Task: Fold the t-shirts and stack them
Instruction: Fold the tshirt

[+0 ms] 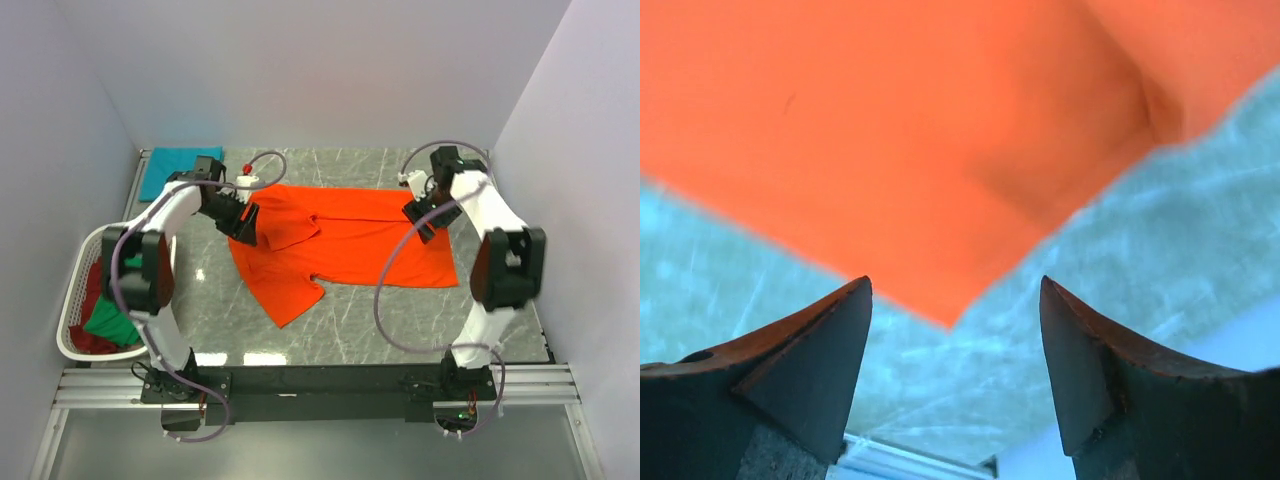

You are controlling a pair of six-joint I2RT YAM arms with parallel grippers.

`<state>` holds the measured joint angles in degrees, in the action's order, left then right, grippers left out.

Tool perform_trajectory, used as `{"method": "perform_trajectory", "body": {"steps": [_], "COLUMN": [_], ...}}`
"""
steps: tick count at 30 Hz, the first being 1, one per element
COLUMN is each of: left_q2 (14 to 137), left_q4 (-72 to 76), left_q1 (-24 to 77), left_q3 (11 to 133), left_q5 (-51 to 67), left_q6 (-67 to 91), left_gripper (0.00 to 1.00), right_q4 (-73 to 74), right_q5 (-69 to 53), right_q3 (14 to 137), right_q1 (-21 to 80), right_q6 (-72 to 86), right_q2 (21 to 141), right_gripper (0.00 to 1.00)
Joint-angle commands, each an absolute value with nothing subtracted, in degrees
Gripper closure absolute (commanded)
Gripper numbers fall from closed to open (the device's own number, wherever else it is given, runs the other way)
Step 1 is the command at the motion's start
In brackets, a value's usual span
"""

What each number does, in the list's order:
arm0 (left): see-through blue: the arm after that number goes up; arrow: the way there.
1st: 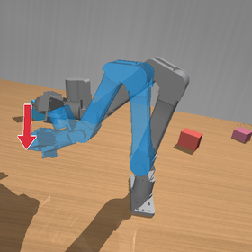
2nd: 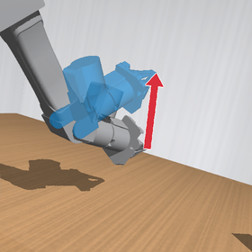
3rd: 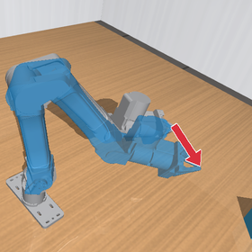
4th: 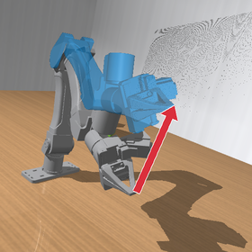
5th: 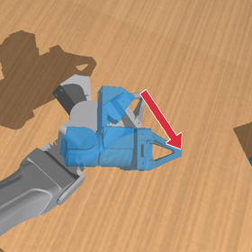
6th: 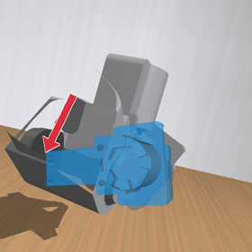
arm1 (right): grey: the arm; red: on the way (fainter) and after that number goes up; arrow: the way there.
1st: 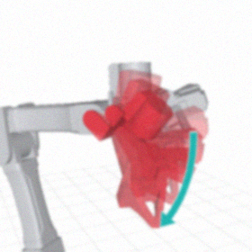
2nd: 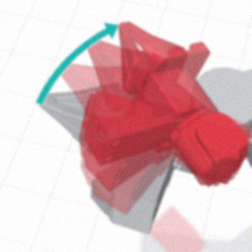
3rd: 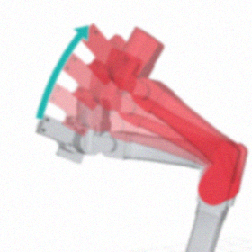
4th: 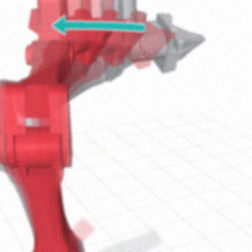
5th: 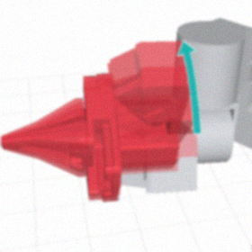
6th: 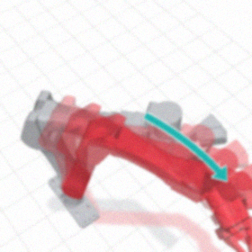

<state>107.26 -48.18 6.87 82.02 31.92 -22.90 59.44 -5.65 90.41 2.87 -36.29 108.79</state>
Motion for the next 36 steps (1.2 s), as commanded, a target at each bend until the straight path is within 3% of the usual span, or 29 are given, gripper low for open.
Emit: {"method": "perform_trajectory", "body": {"steps": [1,9,19,24,36], "left_q2": [97.93,90.62,86.84,86.05,87.45], "left_q4": [-51.50,-48.34,-45.79,-45.18,-45.53], "left_q1": [7.65,8.00,12.04,13.45,13.71], "left_q3": [77.97,69.88,64.86,64.07,64.25], "left_q5": [38.05,40.43,36.30,35.33,32.96], "left_q6": [-32.07,-36.20,-38.58,-37.09,-37.97], "left_gripper": [0.36,0.35,0.36,0.37,0.38], "right_q4": [60.82,52.92,42.81,42.36,42.36], "right_q5": [-6.69,-1.59,3.69,4.48,4.92], "right_q3": [81.43,61.45,54.14,52.30,51.85], "right_q1": [3.86,5.01,5.01,4.83,3.78], "right_q6": [-43.50,-51.05,-57.74,-60.03,-60.73], "right_q2": [97.05,88.33,88.94,89.56,92.28], "right_gripper": [0.25,0.45,0.47,0.56,0.59]}}
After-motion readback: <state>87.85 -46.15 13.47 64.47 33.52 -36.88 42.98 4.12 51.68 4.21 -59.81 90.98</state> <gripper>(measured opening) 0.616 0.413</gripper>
